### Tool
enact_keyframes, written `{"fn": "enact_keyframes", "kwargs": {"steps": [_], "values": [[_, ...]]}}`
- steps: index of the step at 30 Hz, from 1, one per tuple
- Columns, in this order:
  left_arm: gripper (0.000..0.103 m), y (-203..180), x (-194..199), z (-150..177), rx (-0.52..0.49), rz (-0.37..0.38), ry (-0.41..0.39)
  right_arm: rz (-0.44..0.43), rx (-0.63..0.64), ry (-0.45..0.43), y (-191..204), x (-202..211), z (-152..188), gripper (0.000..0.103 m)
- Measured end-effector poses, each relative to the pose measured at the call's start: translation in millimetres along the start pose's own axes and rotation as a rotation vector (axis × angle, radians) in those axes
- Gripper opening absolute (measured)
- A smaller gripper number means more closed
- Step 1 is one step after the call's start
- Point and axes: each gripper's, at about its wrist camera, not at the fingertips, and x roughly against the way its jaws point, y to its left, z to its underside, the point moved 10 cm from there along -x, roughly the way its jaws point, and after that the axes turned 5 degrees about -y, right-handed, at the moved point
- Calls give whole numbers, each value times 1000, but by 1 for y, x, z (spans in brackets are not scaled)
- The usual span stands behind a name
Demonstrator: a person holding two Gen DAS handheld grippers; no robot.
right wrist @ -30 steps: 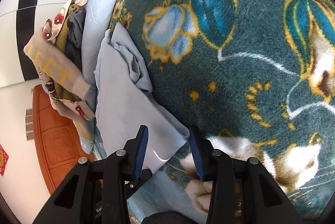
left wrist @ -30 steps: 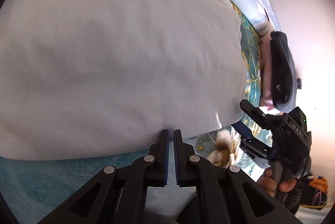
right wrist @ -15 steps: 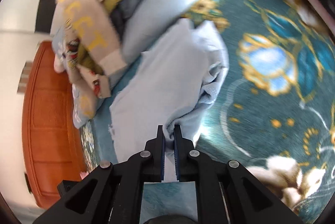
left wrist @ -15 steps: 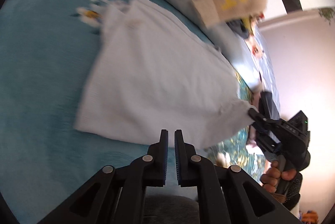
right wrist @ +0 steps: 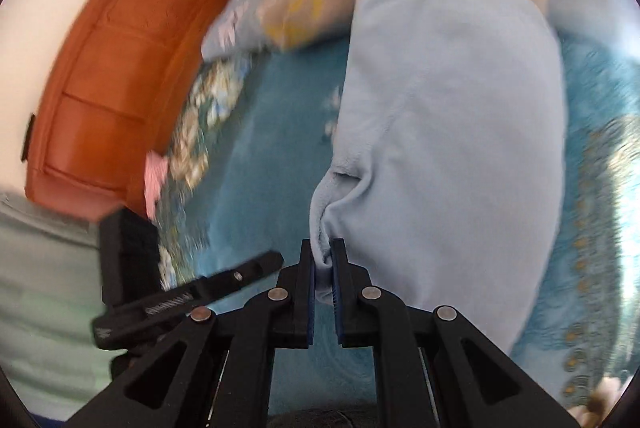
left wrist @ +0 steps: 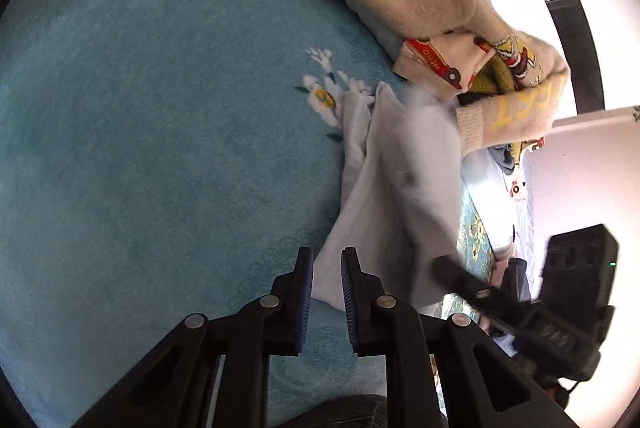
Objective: Fold clothes
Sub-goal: 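Release the folded shirt with both grippers and withdraw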
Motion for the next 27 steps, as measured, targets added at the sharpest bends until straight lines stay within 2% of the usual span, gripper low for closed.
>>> {"fn": "enact_keyframes", "kwargs": {"steps": [3,7,11,13,16,20,22,24,26,27], "values": [[17,-2,1,1,-4,16,2,25,7,69,2,-28,14,8],[27,-5,-1,1,-1,37,6,29,22,83,2,-29,17,9],[29,-11,-6,1,9,63,12,-75,55,136,13,-24,26,15],[32,-17,-9,3,-12,73,15,-96,73,127,14,-15,28,20],[40,-27,-17,8,-87,52,36,-55,-12,52,-18,10,21,21],[41,-28,-33,8,-217,-80,24,29,-189,-48,-85,45,14,21],[41,-21,-42,10,-212,-102,46,58,-270,-68,-113,57,21,21],[41,-13,-50,15,-181,-101,76,59,-341,-78,-132,63,30,27],[41,-9,-55,23,-137,-52,114,25,-407,-77,-142,61,39,50],[41,-8,-57,26,-117,-31,123,8,-432,-76,-146,60,42,53]]}}
